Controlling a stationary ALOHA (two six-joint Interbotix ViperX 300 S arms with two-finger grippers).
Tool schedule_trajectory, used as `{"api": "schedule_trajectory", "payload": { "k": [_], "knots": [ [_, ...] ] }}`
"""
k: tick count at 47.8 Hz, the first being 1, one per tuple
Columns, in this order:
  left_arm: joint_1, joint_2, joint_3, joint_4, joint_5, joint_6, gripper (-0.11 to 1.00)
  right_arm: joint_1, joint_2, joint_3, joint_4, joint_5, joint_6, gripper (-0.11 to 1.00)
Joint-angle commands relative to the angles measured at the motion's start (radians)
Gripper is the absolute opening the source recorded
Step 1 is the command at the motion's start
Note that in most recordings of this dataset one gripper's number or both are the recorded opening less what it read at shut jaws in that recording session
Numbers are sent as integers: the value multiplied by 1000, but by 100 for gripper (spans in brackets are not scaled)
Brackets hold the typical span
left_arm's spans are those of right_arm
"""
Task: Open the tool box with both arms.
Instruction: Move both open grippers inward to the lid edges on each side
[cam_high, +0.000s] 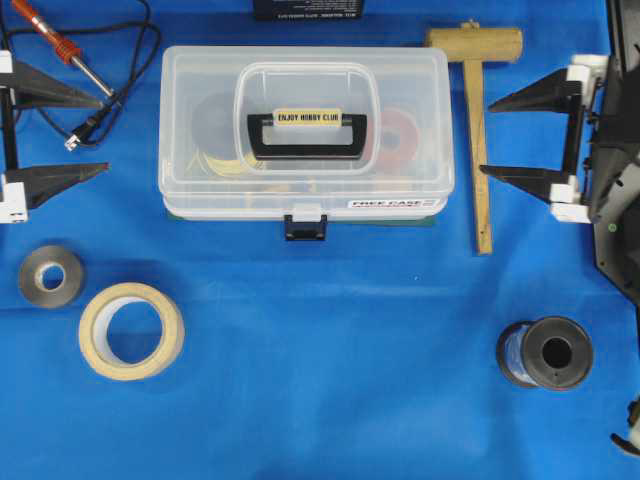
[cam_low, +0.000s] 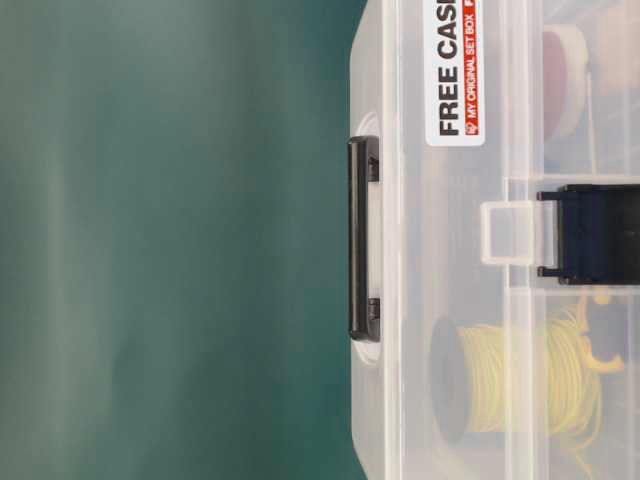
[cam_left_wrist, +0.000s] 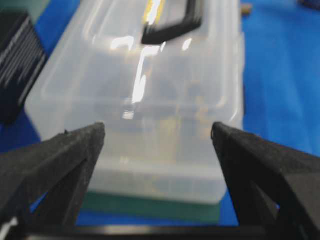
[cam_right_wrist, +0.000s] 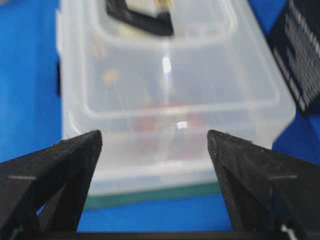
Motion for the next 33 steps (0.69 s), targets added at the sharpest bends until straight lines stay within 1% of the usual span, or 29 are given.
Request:
{"api": "schedule_trajectory", "payload": {
  "k": [1,7,15,25,33],
  "knots": [
    [18,34,2,-3,-9,-6,90,-21,44,-8,3,-3,2,83],
    [38,78,6,-3,-15,-11,90,-43,112,-8,3,-6,2,83],
    [44,133,8,-2,-26,-11,90,-49,179,-14,3,-3,2,83],
    [57,181,5,-3,-32,-11,90,-49,199,-18,3,-8,2,83],
    [60,218,0,-3,-97,-11,90,-48,202,-21,5,-17,2,83]
  ]
}}
